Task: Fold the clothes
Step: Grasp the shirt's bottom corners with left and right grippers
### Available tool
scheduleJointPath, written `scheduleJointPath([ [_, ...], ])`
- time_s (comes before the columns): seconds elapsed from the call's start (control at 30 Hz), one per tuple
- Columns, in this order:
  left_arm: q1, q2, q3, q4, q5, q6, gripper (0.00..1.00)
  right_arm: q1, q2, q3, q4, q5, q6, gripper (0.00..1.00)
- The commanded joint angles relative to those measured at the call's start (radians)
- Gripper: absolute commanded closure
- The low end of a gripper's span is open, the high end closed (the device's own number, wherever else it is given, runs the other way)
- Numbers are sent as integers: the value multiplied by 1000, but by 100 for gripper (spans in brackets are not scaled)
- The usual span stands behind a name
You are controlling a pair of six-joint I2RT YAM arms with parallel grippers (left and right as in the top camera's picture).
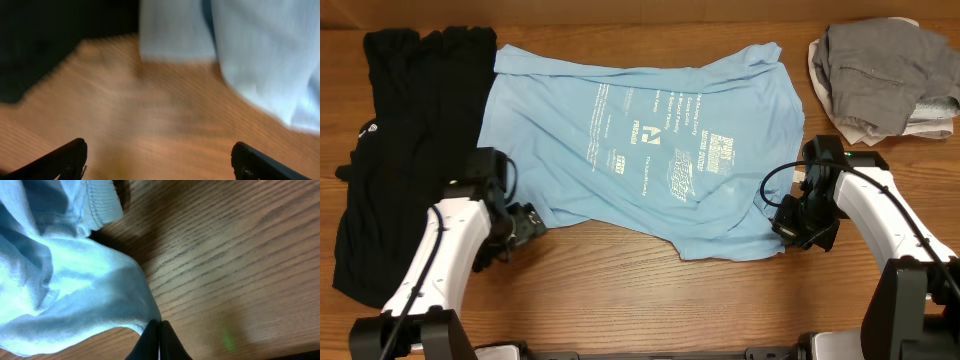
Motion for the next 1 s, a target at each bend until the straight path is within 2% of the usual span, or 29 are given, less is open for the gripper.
scheduleJointPath([
  [0.0, 62, -11, -27, 104, -44, 156, 6, -6, -14, 19, 10, -5, -3, 96],
  [0.2, 70, 7, -71, 251, 0, 237, 11, -6, -14, 19, 18, -5, -3, 96],
  [0.47, 70, 60, -78, 264, 24, 235, 35, -6, -14, 19, 24, -5, -3, 96],
  [0.73, 70, 60, -78, 277, -26, 236, 38, -6, -14, 19, 24, -5, -3, 96],
  [0.97, 70, 60, -79, 303, -27, 235, 48, -6, -14, 19, 25, -5, -3, 96],
])
